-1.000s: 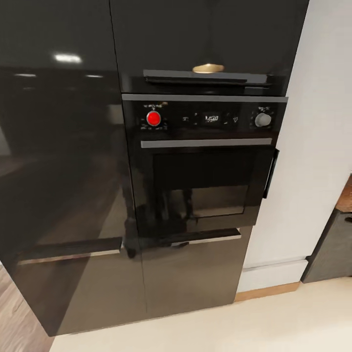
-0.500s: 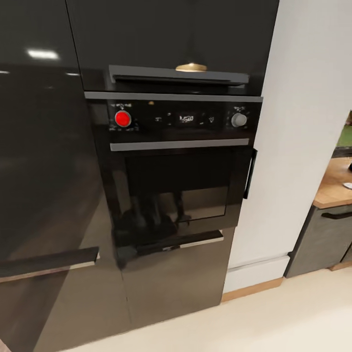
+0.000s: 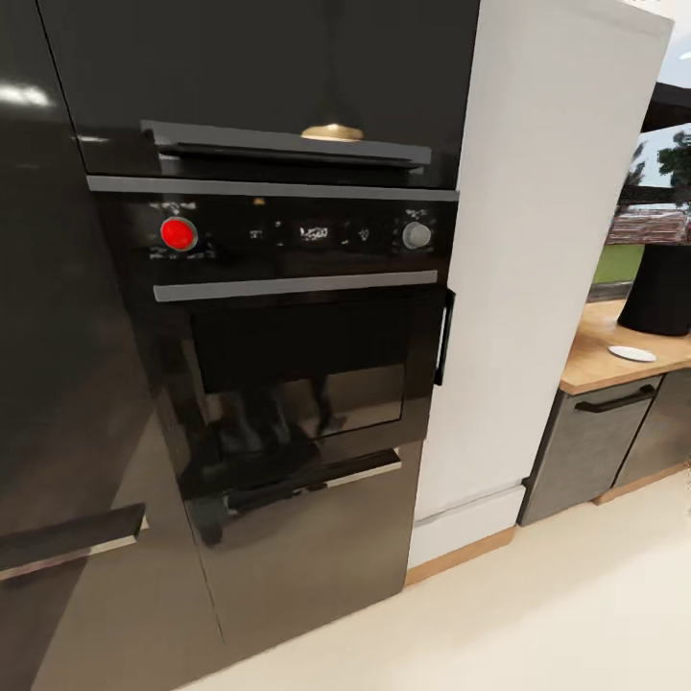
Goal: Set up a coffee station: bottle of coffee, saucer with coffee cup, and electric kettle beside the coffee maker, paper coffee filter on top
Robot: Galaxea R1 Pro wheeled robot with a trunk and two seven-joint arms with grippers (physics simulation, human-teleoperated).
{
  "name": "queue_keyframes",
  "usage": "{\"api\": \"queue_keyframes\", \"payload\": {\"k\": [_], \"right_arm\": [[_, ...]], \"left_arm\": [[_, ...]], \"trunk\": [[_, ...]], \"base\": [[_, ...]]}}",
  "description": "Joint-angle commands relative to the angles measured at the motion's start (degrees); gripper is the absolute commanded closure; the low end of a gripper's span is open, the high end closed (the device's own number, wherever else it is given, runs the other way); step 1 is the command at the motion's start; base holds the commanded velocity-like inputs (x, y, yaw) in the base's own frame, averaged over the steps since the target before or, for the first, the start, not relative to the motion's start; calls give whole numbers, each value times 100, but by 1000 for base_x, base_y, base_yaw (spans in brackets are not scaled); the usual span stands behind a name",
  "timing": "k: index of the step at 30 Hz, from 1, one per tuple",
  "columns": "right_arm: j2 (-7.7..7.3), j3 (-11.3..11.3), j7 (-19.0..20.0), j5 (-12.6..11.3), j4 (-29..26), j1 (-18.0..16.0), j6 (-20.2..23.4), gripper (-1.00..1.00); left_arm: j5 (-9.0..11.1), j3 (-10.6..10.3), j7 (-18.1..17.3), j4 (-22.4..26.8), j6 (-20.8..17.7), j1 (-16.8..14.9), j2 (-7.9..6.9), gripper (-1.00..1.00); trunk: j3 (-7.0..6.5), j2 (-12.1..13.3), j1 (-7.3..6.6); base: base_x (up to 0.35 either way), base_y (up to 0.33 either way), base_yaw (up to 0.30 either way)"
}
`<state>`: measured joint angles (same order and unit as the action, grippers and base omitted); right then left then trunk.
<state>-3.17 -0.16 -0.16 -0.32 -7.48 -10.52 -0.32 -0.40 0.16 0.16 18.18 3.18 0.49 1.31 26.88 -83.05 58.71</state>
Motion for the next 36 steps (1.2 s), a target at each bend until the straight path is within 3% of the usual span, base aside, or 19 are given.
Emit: {"api": "queue_keyframes", "payload": {"k": [1,12,20,36], "right_arm": [[0,1,-2,-3,2,-3,-3,-100],[6,6,-10,8,90,21,-5,-100],[17,1,-11,2,597,48,-3,-100],[10,6,22,-4,575,-68,-143,-100]], "left_arm": [[-4,2,2,10,7,3,0,-100],[-4,0,2,4,7,3,0,-100],[-4,-7,-5,-7,7,3,0,-100],[-40,-32,-7,-39,13,3,100,-100]], "trunk": [[5,-2,1],[5,-2,1],[5,-2,1],[5,-2,1]], "base": [[165,-102,-144],[167,-127,-27],[15,-11,-1],[0,0,0]]}}
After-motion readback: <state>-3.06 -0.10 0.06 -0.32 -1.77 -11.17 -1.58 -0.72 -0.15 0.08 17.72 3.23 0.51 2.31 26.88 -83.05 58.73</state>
